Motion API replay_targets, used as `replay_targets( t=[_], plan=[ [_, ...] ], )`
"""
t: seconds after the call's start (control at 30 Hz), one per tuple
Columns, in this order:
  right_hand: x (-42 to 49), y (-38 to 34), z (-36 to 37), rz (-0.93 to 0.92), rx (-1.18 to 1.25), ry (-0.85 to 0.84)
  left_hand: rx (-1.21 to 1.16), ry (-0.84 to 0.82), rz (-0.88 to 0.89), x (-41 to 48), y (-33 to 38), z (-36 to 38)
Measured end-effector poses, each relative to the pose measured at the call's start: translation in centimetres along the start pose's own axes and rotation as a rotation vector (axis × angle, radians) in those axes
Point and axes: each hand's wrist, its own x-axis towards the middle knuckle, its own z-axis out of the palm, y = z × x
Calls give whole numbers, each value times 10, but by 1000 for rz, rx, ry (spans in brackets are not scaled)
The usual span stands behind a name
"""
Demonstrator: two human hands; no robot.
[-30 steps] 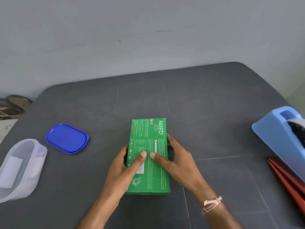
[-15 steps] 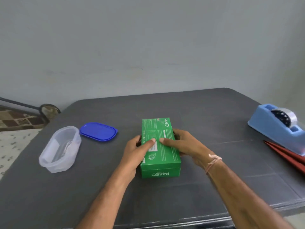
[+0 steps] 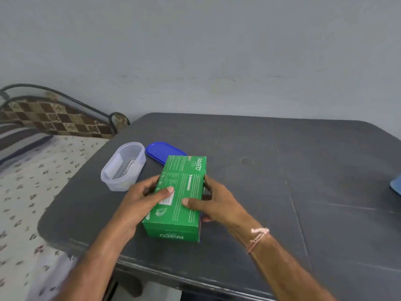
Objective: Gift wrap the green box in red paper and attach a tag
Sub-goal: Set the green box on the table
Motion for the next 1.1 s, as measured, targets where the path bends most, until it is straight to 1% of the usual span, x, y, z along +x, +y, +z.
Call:
replay_targets(
  t=[0.23,0.37,0.47,0.5,0.53,0.57,0.6,0.63,0.67,0.7,0.73,0.8,0.87,0.93,1.03,1.1],
  plan=[
    [-9,-1,26,-31,-40,21,-2,64,-1,-21,-7,-20],
    [-9,1,42,-34,-6,55,24,110,19,-21,-11,-28],
    [-15,-3,40,-36,-6,31,98,141,7,-23,-10,-27],
    [-20,-4,36,-43,-12,20,190,184,27,-23,-7,-23],
    [-24,-3,30,-50,-17,24,325,256,72,-24,-4,-20],
    [-32,-3,19,-60,-35,62,486,345,150,-25,2,-10],
    [-39,-2,5,-68,-65,121,606,430,261,-27,8,3],
    [-48,-2,-13,-75,-107,183,653,476,377,-29,15,22],
    [-57,-4,-30,-95,-143,235,638,475,465,-29,21,42],
    [-68,-5,-51,-118,-181,293,590,433,510,-28,26,67],
    [-81,-4,-73,-137,-215,352,517,355,517,-27,29,95],
    [-108,-2,-120,-161,-291,477,405,154,441,-24,31,155],
    [-136,3,-164,-165,-432,627,351,-38,343,-21,29,211],
    [-163,9,-203,-132,-650,789,361,-178,281,-21,26,258],
    [-207,23,-265,-75,-969,1082,426,-336,260,-25,31,331],
    [-229,32,-300,-17,-1034,1230,445,-406,255,-27,34,372]
  ],
)
